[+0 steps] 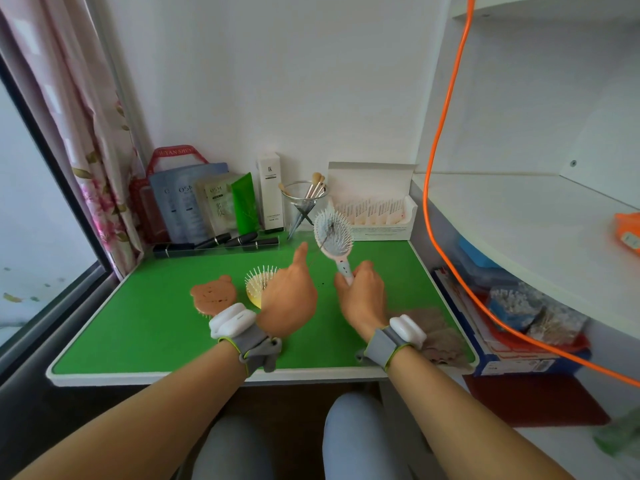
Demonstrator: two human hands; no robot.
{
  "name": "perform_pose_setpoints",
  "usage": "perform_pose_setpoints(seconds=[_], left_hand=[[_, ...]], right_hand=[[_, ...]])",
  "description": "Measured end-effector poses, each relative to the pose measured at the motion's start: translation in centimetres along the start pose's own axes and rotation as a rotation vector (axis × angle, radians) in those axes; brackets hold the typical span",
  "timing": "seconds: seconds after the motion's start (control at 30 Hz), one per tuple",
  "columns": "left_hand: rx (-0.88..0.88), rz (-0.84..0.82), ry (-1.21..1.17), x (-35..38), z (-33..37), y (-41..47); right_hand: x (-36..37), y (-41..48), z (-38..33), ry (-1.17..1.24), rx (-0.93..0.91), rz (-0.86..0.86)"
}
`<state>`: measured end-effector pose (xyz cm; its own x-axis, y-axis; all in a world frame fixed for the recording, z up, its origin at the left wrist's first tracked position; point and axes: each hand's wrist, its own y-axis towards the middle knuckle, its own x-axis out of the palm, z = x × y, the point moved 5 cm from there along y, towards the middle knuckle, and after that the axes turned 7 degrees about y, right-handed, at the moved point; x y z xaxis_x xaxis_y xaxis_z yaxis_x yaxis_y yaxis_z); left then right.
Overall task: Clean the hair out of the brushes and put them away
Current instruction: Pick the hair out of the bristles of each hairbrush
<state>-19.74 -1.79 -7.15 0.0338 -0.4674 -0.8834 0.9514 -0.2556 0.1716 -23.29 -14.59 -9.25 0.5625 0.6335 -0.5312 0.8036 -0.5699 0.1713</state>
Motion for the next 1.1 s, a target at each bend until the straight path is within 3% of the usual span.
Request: perform_pose_setpoints(seconds=[0.2, 0.63, 1.1], left_hand=[[0.042, -0.045, -0.12, 0.6, 1.0, 0.0], [0.051, 0.004, -0.105, -0.5, 1.5, 0.8], [0.088, 0.277, -0.163, -4.1, 1.2, 1.7]], right_hand=[[0.5, -0.5, -0.2, 0.065, 0.012, 0.012], [1.8, -2.9, -1.1, 0.131, -0.059, 0.026], [2.5, -3.0, -1.2, 0.071, -0.059, -0.062]])
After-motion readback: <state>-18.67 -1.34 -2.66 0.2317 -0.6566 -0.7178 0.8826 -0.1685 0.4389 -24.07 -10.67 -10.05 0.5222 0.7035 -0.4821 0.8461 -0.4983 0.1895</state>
